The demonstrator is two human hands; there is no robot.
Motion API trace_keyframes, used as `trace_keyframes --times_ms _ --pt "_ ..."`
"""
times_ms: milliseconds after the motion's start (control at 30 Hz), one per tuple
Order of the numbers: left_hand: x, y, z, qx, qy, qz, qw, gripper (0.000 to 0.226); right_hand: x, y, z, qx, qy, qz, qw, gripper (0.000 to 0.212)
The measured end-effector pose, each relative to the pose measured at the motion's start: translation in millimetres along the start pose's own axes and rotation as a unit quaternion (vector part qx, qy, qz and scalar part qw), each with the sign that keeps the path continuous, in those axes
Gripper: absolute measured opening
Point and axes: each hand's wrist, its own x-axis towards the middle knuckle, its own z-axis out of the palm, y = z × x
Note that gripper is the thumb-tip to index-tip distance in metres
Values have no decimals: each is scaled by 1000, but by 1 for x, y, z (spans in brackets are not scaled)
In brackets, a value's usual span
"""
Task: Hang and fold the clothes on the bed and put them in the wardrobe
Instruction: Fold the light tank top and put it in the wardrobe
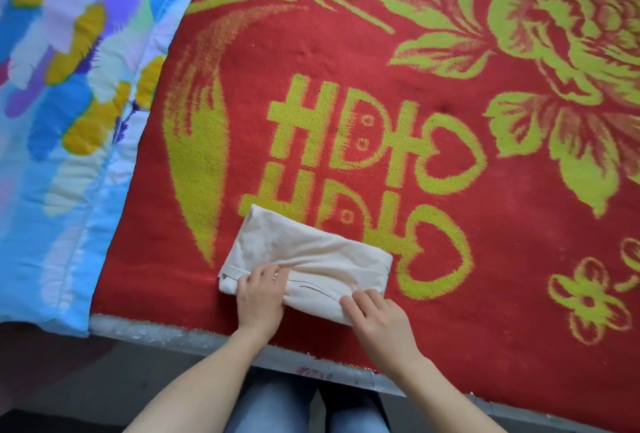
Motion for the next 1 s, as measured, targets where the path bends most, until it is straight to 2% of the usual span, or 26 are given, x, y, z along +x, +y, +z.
trace_keyframes --times_ms 133,233,367,433,533,633,700,800,867,1000 --pt "2 4 -21 21 12 64 998 36 -7 7 -16 -1 -37 -6 999 27" --pt "1 3 -46 37 48 58 996 35 11 14 -37 10 -41 -45 998 24" --pt "-13 6 -99 31 88 -6 996 18 55 17 -94 -9 -40 -138 990 39" --pt "-23 13 -125 28 107 -44 993 25 77 17 -125 -26 -28 -190 981 38" --pt "-50 26 -165 30 163 -125 978 15 102 10 -167 -53 -4 -282 958 37" --pt "-81 34 -194 4 179 -209 961 46 118 -5 -196 -60 11 -366 929 44" --pt "-120 41 -214 7 228 -266 937 48 122 -28 -217 -64 33 -432 899 45" --pt "-188 46 -231 61 289 -335 895 22 121 -78 -235 -31 66 -515 854 47" --pt "-237 47 -236 89 282 -382 876 32 117 -119 -242 -4 96 -574 813 49" --pt "-357 63 -254 133 302 -529 782 46 80 -226 -269 92 158 -691 700 48"
